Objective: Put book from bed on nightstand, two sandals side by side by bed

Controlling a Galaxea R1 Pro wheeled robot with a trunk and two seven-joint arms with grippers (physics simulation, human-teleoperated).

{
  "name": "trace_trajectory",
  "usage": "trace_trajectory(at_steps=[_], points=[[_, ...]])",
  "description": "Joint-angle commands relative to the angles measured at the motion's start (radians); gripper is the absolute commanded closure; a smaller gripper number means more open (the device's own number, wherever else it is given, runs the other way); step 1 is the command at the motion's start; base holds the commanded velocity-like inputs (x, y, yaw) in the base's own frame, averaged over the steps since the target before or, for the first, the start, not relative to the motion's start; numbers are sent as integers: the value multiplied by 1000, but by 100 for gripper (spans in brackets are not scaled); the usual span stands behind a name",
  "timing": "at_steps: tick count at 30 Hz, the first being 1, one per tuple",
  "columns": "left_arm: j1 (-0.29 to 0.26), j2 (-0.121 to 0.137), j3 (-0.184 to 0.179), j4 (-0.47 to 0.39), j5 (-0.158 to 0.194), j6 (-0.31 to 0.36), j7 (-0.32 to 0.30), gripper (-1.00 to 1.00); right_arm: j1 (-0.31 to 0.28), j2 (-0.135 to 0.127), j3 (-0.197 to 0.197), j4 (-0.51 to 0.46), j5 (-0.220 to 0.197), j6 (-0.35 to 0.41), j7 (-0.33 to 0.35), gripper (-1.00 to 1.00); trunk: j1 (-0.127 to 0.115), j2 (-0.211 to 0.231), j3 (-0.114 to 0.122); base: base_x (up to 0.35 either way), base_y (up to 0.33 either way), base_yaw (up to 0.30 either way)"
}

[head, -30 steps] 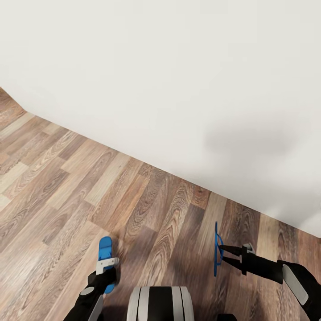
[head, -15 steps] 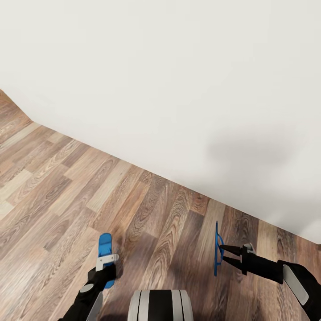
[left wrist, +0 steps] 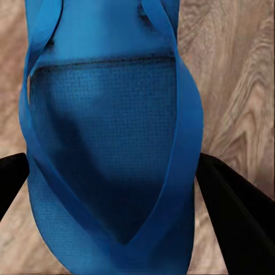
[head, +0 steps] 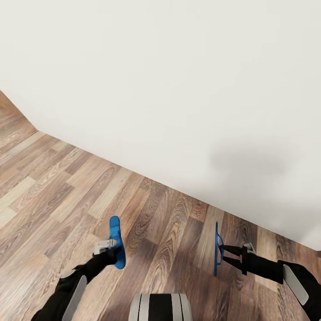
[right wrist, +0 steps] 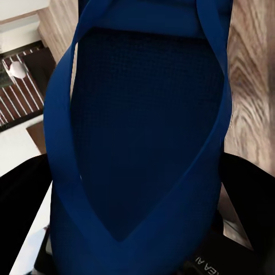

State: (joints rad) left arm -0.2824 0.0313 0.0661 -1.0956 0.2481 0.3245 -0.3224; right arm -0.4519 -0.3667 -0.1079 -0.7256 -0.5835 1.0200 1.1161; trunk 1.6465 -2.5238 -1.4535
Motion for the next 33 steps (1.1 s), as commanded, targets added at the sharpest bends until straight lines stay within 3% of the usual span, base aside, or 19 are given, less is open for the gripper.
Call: trace_trajectory(at_steps=[1,4,6,10,13,16,19,22,33], points=[[0,13,4,-3,31,34,-51,100,0,0,-1,0,4,3,5,100,-1,0,3,0,0,0],[0,50,6,-6,59,67,-172,100,0,0,-1,0,4,3,5,100,-2,1,15,0,0,0],[0,59,6,-6,67,75,-208,100,0,0,-1,1,4,3,5,100,-3,1,23,0,0,0],[4,69,6,7,74,78,-230,100,-1,-1,-2,0,4,3,5,100,-5,2,38,0,0,0],[17,82,14,71,73,74,-233,100,-1,-1,-3,-1,4,3,5,100,-6,3,50,0,0,0],[24,113,55,139,76,72,-240,100,-1,-1,-4,-1,4,3,5,100,-7,4,61,0,0,0],[26,117,68,189,75,59,-250,100,-1,-1,-4,-1,4,2,5,100,-9,4,73,0,0,0],[26,108,71,247,72,-6,-254,100,0,-1,-4,-1,6,2,4,100,-10,5,85,0,0,0],[26,101,71,259,65,-34,-253,100,0,0,11,7,13,-33,-1,100,-15,8,127,0,0,0]])
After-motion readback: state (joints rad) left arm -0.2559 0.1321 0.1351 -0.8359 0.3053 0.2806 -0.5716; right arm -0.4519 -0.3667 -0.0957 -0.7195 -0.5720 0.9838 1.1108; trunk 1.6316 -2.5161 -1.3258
